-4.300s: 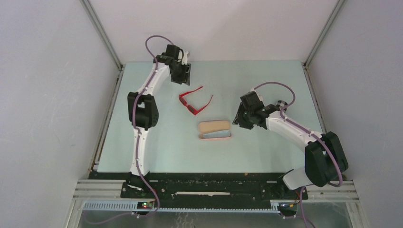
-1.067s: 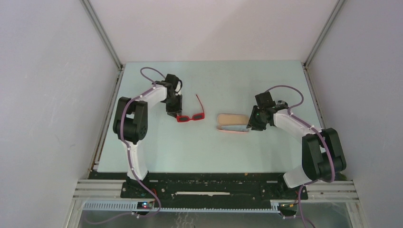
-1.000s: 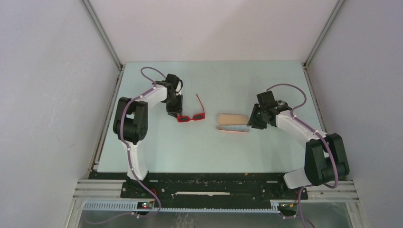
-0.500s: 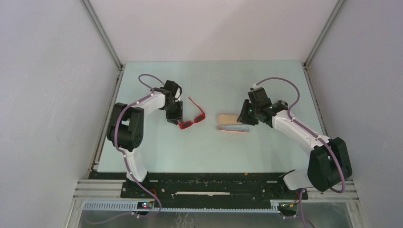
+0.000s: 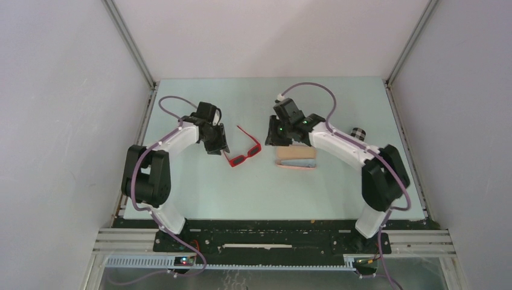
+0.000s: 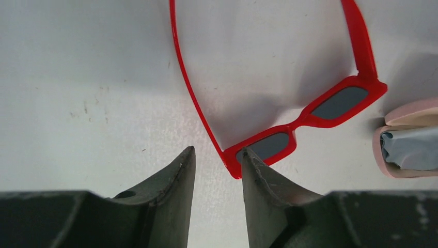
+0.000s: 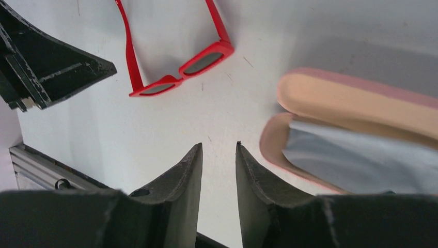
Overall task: Organize the sunglasses
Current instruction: Move the sunglasses case at the center of the board.
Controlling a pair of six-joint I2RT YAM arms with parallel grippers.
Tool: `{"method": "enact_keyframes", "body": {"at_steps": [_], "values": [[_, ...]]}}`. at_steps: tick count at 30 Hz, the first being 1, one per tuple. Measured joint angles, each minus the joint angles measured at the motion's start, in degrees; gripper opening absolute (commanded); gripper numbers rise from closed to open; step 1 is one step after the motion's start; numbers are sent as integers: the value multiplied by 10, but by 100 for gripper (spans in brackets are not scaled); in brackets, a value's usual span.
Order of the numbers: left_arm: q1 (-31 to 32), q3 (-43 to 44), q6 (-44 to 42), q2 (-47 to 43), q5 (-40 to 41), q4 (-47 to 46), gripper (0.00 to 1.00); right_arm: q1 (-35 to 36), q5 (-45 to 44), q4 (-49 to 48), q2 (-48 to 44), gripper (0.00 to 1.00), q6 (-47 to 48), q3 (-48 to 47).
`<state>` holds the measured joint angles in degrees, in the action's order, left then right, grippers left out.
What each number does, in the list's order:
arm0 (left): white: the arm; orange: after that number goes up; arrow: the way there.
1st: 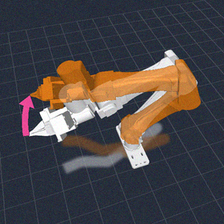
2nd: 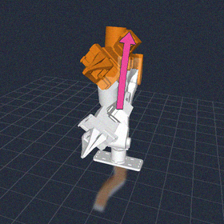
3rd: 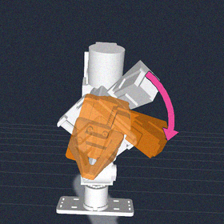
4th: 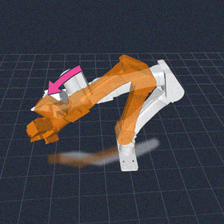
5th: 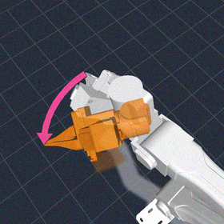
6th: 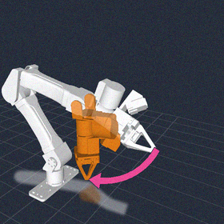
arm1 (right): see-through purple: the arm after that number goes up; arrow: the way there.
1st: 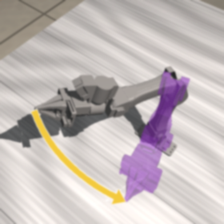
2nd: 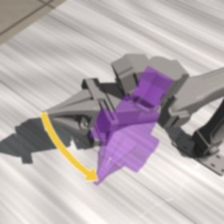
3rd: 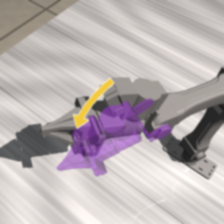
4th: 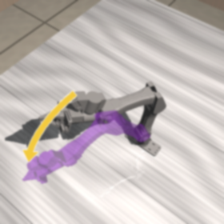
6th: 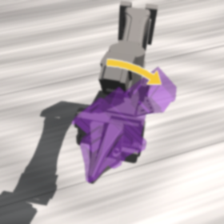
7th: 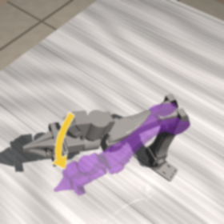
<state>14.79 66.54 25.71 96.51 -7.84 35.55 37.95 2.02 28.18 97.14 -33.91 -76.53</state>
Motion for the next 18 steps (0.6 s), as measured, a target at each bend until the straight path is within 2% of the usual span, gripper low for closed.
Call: {"method": "enact_keyframes", "body": {"at_steps": [4, 8, 12, 18], "values": [[-1, -22, 30, 4, 2, -19, 42, 9, -5, 25, 86, 42, 12, -100], [-1, -28, 50, 17, 7, -38, 39, 14, -9, 41, 113, 42, 11, -137], [-1, -28, 59, 34, 8, -51, 36, 30, -22, 36, 111, 40, 2, -125], [-1, -28, 58, 59, 8, -56, 29, 59, -24, 21, 102, 37, -24, -40]]}}
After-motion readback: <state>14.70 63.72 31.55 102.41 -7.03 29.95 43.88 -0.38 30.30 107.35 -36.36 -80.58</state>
